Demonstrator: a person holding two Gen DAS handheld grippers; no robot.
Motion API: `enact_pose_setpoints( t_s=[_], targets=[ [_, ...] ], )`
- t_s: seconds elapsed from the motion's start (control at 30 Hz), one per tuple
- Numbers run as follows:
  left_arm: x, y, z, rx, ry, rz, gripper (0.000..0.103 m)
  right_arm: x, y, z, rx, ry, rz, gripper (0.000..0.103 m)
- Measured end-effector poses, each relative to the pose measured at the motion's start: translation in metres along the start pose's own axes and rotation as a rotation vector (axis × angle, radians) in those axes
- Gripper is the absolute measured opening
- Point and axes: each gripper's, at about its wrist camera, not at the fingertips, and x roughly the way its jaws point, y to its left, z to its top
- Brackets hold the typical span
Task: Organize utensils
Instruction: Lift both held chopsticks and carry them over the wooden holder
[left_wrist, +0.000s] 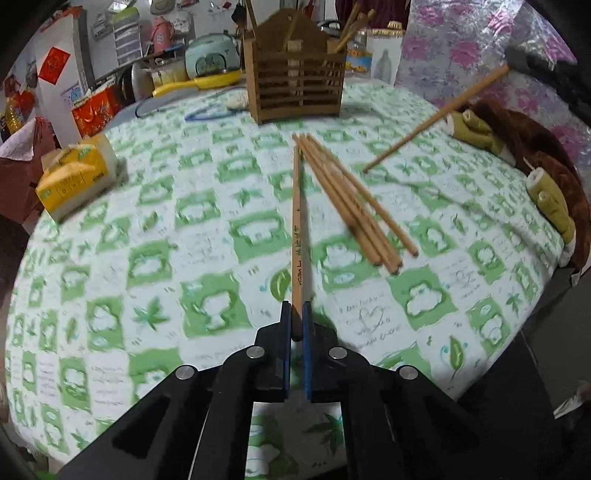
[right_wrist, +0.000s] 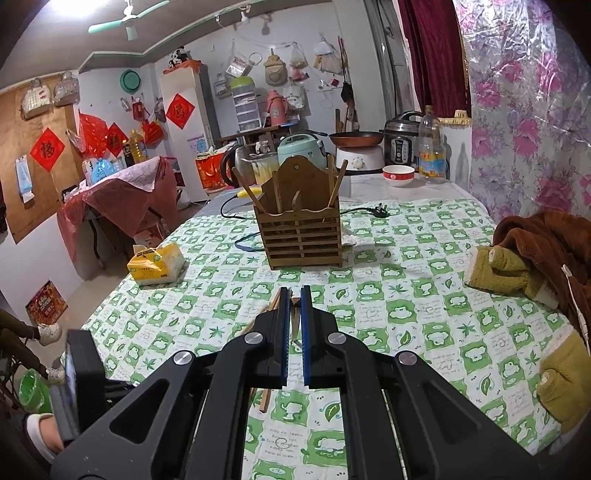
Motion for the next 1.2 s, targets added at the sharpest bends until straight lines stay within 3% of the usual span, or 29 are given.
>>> enact_pose_setpoints(
  t_s=[0.27,0.6,0.77,1.2],
  targets=[
    [-0.047,-0.001,0.034,0.060,-0.115,0.029,0.006,-0.003,-0.001,0.003,0.006,-0.013,0.001,0.006],
    [-0.048,0.005,0.040,0.025,-0.111,0.017,0.006,-0.005,0.004,0.019,-0.012,-0.043,0.015,0.006],
    [-0.061,0.009,0.050,0.012,-0.154,0.020,0.006,-0.005,0.008,0.023,-0.022,-0.051,0.014,0.006],
    [-0.091,0.005,0.117,0.079,-0.277,0.025,0.006,-0.001,0.014,0.064,-0.070,-0.107,0.010,0.006]
  ],
)
